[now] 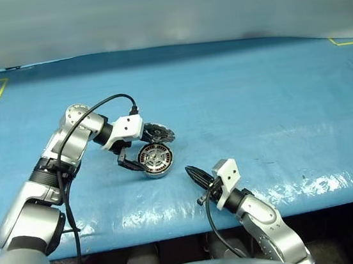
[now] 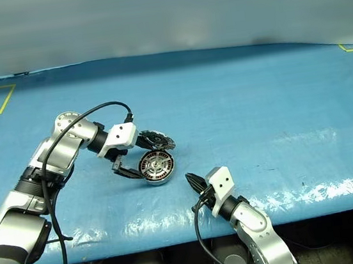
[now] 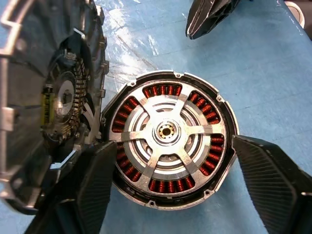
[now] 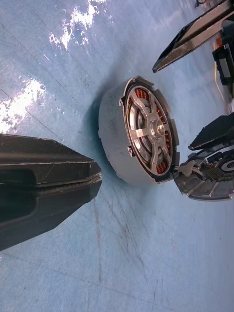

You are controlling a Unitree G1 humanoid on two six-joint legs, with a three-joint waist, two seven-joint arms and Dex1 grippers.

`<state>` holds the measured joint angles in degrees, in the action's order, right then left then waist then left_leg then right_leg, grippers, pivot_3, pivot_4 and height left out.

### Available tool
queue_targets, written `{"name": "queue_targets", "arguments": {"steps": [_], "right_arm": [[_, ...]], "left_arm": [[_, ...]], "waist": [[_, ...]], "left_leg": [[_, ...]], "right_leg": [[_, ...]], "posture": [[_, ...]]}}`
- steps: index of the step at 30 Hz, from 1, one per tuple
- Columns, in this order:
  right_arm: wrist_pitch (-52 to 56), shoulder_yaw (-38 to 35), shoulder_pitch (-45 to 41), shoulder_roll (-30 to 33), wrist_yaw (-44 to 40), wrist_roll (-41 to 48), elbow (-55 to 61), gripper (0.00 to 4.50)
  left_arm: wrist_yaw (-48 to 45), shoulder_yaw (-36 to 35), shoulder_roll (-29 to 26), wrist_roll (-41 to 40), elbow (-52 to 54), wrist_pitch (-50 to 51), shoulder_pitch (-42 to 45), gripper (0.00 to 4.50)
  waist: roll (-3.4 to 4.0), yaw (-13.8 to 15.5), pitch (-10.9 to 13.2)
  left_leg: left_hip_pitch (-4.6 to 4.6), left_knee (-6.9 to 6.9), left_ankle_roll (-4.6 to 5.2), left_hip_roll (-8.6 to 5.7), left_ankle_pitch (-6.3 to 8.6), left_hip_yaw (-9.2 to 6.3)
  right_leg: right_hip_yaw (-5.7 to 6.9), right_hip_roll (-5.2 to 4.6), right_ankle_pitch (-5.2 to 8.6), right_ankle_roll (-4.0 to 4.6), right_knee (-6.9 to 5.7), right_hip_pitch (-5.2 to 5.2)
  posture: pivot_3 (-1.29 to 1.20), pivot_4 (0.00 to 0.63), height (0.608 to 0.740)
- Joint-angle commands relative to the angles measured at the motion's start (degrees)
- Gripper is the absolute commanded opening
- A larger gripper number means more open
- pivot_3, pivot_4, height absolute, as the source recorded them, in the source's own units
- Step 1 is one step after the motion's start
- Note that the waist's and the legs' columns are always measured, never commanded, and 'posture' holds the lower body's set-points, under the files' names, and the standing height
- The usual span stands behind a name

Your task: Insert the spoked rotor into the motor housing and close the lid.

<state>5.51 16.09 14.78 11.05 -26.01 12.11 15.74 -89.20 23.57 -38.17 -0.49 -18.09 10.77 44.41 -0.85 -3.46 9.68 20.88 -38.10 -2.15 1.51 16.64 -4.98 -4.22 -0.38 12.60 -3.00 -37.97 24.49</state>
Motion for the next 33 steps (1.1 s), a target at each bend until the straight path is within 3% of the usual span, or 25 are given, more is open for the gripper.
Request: {"name": "queue_targets", "arguments": {"steps": [1,5,8,14,19,20,27,33], "right_arm": [[-0.6,-0.4,-0.2,-0.2,0.0,0.2,0.8,0.0],[-0.3,-0.4,-0.1,-0.1,0.1,0.1,0.9,0.0],[-0.3,-0.5,0.0,-0.2,0.2,0.1,1.0,0.0],[3.3,-2.1,-0.8,-1.3,2.3,1.6,3.4,0.0],[15.2,-4.7,-7.0,-1.1,9.7,-1.7,6.5,0.0],[17.5,-5.5,-9.1,-1.0,11.0,-2.4,6.7,0.0],[27.9,-7.8,-25.3,-0.8,15.0,-5.4,5.5,0.0],[26.5,-6.7,-39.7,1.1,10.0,-6.1,-5.0,0.0]], "left_arm": [[-0.3,-1.5,0.1,-1.2,2.0,0.3,1.5,4.43],[-1.9,-2.5,-1.4,-3.3,5.1,1.9,0.2,4.43],[-2.3,-3.3,-2.8,-5.2,8.3,4.7,-1.6,3.85],[0.6,-8.1,-6.0,-10.9,18.6,11.3,-10.2,1.83],[8.9,-14.6,-6.0,-16.3,30.2,17.3,-22.4,0.21],[12.1,-16.1,-5.0,-17.1,32.9,18.2,-25.6,0.06],[31.2,-23.2,3.4,-19.4,45.1,20.1,-43.2,0.06],[43.0,-24.0,13.6,-18.5,49.8,11.6,-57.4,0.06]], "waist": [[0.0,0.0,0.0],[0.0,0.0,0.0],[0.01,0.0,0.0],[0.02,-0.3,0.0],[0.02,-0.2,0.0],[0.02,-0.1,0.0],[0.04,-0.1,0.0],[0.01,0.0,-0.1]], "left_leg": [[0.0,0.0,0.0,0.0,0.0,0.0],[0.0,-0.01,0.0,0.0,0.0,0.0],[0.0,0.0,0.0,0.0,0.0,0.0],[-0.04,0.0,0.0,0.02,0.0,0.0],[-0.08,-0.02,0.0,0.03,0.0,0.04],[-0.08,-0.04,0.0,0.03,0.0,0.02],[-0.15,-0.08,-0.01,0.01,0.0,0.12],[-0.19,-0.04,-0.01,-0.02,0.0,0.11]], "right_leg": [[0.0,0.0,0.0,0.0,0.0,0.0],[0.0,0.0,0.0,0.0,0.0,0.0],[0.0,0.0,0.0,0.0,0.0,0.0],[-0.02,0.0,0.01,0.0,-0.05,-0.01],[-0.07,-0.01,0.01,0.0,-0.11,0.0],[-0.05,-0.01,0.01,0.0,-0.14,0.0],[-0.17,-0.04,-0.07,0.01,-0.15,0.0],[-0.13,-0.08,-0.21,0.23,-0.11,-0.06]], "posture": [[0.0,0.15,0.74],[0.0,0.15,0.74],[0.0,0.15,0.74],[0.0,0.15,0.74],[0.0,0.15,0.74],[0.0,0.15,0.74],[0.0,0.15,0.74],[0.0,0.15,0.74]]}}
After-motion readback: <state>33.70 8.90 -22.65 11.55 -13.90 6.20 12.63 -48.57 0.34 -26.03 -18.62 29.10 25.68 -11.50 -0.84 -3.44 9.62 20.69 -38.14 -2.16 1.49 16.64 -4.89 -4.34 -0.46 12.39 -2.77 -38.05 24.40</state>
